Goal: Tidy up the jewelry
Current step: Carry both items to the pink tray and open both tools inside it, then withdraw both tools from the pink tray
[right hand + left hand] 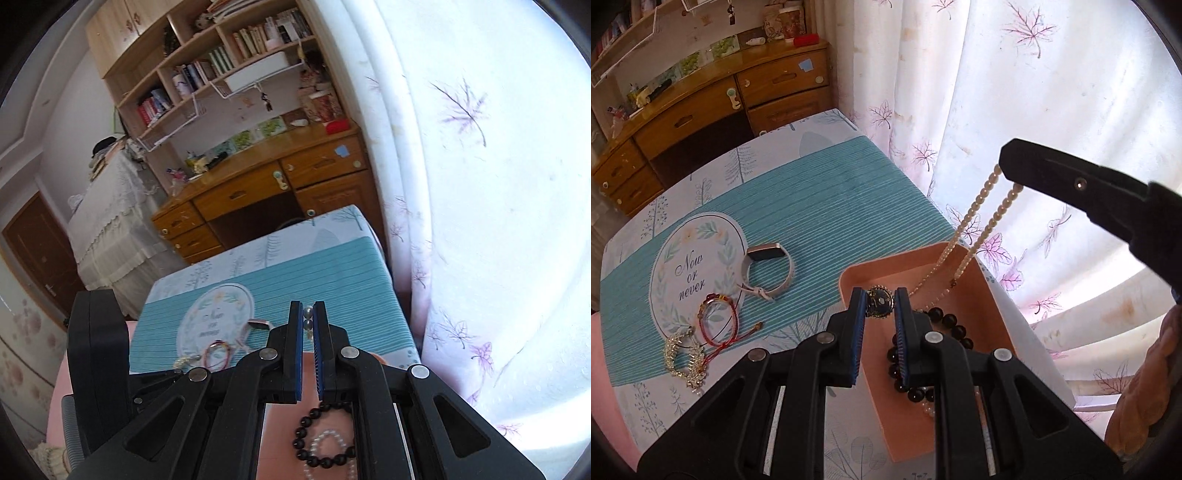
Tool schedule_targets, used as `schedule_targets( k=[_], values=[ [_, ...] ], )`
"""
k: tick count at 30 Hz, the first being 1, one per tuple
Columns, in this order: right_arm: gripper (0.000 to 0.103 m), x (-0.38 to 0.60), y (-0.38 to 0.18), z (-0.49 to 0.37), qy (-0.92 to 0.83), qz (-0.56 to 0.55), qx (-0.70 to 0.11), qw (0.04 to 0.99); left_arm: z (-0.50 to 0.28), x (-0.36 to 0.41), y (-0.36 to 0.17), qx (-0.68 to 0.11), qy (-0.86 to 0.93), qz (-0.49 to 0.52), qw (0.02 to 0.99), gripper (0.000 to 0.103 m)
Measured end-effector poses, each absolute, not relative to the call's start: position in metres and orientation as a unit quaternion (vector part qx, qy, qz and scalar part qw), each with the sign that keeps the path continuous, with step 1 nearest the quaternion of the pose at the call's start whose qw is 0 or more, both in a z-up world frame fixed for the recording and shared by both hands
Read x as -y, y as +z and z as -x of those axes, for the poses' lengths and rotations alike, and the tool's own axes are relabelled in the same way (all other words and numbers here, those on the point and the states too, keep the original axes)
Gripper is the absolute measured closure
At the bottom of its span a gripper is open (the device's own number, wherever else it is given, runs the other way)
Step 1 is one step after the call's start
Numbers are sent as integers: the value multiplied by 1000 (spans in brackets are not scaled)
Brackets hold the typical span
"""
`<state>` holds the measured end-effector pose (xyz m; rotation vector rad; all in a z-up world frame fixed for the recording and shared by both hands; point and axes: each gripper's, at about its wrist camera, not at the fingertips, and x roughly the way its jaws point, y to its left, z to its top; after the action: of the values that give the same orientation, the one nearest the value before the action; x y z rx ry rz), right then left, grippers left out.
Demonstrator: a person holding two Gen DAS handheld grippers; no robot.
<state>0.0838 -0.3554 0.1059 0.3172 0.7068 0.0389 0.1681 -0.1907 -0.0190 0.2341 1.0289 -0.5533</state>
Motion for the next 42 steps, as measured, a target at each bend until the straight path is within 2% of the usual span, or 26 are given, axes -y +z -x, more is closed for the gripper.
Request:
schedule_targets(
  k=[15,19,24,31,40,42],
  values=[
    [98,356,27,-124,42,-162,-408,897,-193,205,-86,-540,-246,-123,795,89],
    [97,347,13,-134,42,-156,-422,892,-187,197,-87,-543,-253,-118,792,84],
    [92,342,6,-142,42,-169,-428,887,-176,188,-79,-535,-258,-114,796,84],
    [92,334,3,-140,36,-165,-436,884,-155,174,-64,-521,-250,-111,809,83],
    [91,312,-13,-99,30,-154,-449,880,-122,136,-48,-513,-229,-87,823,82],
    [91,307,-17,-87,30,-156,-453,877,-113,123,-44,-513,-224,-78,825,76]
  ],
)
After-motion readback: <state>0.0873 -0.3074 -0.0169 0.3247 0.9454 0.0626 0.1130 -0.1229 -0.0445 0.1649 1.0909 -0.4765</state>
